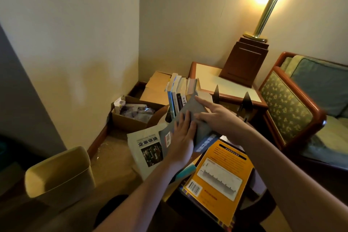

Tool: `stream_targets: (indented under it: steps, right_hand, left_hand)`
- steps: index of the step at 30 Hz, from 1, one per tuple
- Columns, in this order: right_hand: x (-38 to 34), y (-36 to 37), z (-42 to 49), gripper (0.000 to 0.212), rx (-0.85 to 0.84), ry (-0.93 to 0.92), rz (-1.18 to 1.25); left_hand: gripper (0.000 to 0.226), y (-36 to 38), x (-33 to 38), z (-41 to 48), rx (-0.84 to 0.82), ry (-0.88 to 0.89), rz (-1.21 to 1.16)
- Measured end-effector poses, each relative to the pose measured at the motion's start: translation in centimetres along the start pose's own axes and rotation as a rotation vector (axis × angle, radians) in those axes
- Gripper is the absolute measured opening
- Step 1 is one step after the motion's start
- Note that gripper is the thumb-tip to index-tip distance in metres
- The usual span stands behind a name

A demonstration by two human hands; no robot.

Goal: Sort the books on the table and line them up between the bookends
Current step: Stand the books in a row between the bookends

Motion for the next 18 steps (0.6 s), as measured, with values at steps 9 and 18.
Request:
stream_targets:
  steps: [9,18]
  right_hand:
    - [1.5,-1.7,-0.1,0.047,0.213,-0.043,-0.095]
    - [2.9,-5.9,-2.1,0.052,0.413,-0.066,-0.25]
  left_hand:
    - [0.064,2.0,0.1,0.0,-0.092,0.04,-0.036]
    - [0.084,2.0,-8.4,-0.4,-0.357,-0.321,0.186]
Point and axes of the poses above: each hand's wrist, its own z-axis towards the middle knuckle, its own y-axis out of the palm, x = y × z, the point moved 2 cm from there along z, towards the middle knuckle, and after that the axes turned 14 degrees about y, right-handed, at the moved point
